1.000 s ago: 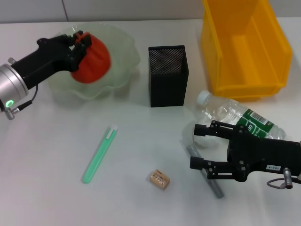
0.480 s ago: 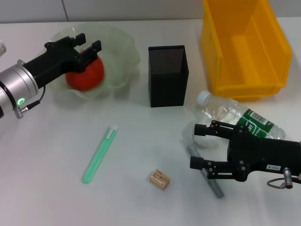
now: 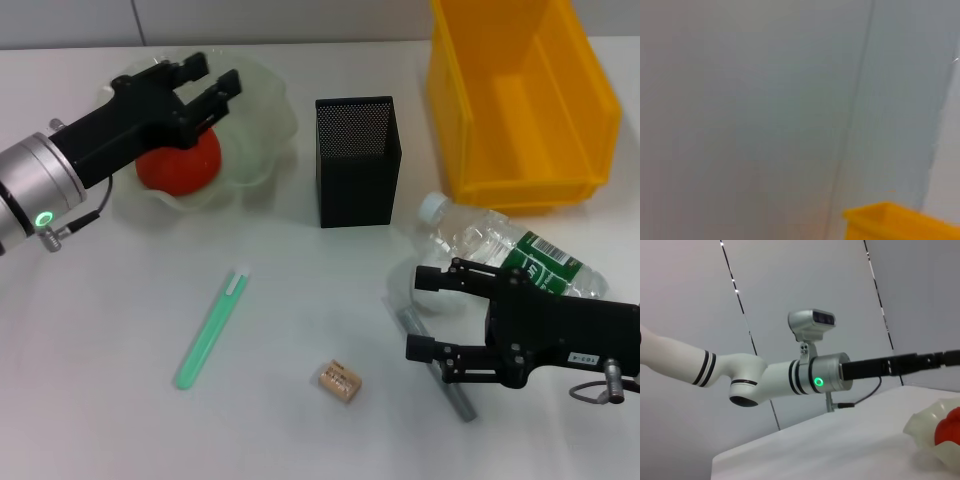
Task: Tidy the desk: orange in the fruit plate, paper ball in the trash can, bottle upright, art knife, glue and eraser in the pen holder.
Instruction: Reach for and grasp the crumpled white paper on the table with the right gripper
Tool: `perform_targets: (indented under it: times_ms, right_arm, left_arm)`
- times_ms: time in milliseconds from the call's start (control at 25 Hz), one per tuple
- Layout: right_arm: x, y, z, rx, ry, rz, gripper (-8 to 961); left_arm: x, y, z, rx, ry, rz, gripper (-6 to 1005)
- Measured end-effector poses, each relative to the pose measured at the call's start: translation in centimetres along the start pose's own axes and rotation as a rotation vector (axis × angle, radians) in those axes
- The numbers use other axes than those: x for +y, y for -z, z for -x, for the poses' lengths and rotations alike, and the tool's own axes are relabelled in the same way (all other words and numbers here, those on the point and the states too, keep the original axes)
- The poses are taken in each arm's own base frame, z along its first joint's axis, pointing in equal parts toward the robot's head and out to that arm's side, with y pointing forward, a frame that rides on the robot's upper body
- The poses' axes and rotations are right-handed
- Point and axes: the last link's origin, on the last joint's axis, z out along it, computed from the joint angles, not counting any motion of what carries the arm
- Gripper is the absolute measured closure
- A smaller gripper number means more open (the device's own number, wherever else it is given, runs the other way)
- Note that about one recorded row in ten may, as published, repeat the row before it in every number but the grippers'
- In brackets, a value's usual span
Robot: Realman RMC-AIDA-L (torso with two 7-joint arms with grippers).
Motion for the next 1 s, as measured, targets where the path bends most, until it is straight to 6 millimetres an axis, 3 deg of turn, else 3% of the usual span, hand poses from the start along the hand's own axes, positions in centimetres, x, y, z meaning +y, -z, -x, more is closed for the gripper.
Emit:
perform_targets:
  times_ms: [240, 480, 520, 640, 800, 840, 1000]
  right_arm:
    - [0.1, 0.4, 0.1, -0.008, -0.046, -0.003, 125]
    - [-0.1, 2.4, 1.2, -0.016, -0.094, -0.018, 124]
    - [-0.1, 3.2, 1.8, -0.019, -0.107, -0.022, 124]
    - [0.1, 6.0, 4.4, -0.002, -0.112, -0.042, 124]
    - [0.1, 7.3, 6.4, 0.048, -0.119, -0.048, 124]
    - [-0.1, 7.7, 7.9, 0.096, -0.151, -0.050, 124]
    - [-1.2, 7.8, 9.9, 0.208, -0.229, -0.094, 124]
  left_arm:
    - [3.3, 1.8, -0.9, 0.120, 0.025, 0.215, 505]
    - [3.8, 2.2, -1.0, 0.135, 0.025, 0.248, 505]
    - [5.6, 3.9, -1.5, 0.204, 0.024, 0.370, 505]
    - [6.2, 5.0, -1.2, 0.221, 0.031, 0.393, 505]
    - [6.4, 5.1, -0.4, 0.172, 0.035, 0.402, 505]
    - [6.5, 5.1, 0.0, 0.149, 0.033, 0.412, 505]
    - [7.0, 4.9, 0.9, 0.076, 0.023, 0.445, 505]
